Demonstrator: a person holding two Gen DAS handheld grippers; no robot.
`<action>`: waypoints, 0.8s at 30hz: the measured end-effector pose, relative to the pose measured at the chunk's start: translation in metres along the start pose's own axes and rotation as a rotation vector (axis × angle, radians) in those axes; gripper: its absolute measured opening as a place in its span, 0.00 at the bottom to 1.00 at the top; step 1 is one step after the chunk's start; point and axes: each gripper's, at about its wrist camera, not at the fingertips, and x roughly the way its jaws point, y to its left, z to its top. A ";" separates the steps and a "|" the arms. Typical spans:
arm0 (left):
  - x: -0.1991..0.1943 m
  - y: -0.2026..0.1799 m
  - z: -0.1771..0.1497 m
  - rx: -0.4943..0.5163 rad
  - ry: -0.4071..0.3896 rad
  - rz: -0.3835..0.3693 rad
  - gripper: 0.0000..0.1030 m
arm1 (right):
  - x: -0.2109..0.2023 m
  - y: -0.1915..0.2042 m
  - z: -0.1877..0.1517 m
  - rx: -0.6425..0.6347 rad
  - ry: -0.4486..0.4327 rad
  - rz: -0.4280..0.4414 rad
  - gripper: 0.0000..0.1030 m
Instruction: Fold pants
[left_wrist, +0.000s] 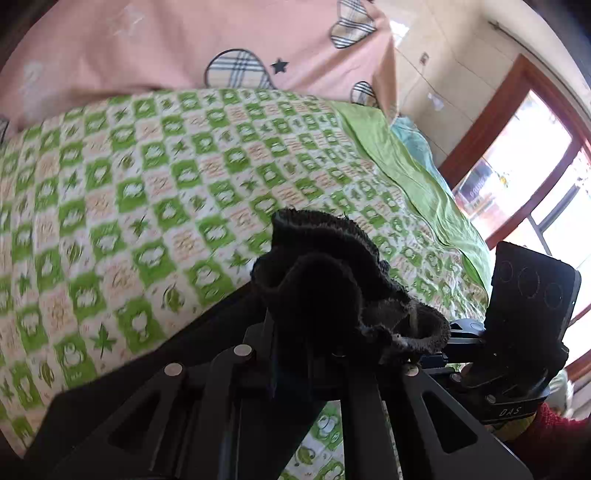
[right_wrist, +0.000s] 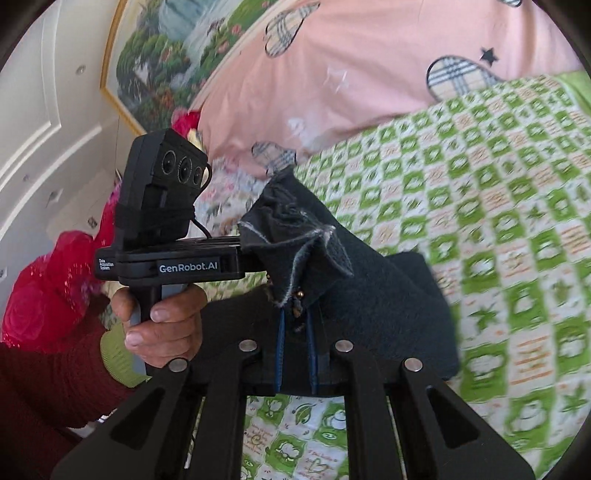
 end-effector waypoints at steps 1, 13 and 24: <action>0.001 0.003 -0.004 -0.011 -0.001 0.004 0.09 | 0.006 0.000 -0.001 -0.004 0.014 0.001 0.11; 0.000 0.048 -0.050 -0.129 0.012 0.103 0.07 | 0.055 0.005 -0.014 -0.064 0.179 -0.038 0.11; -0.029 0.064 -0.094 -0.289 -0.005 0.174 0.08 | 0.069 0.009 -0.021 -0.073 0.250 -0.087 0.21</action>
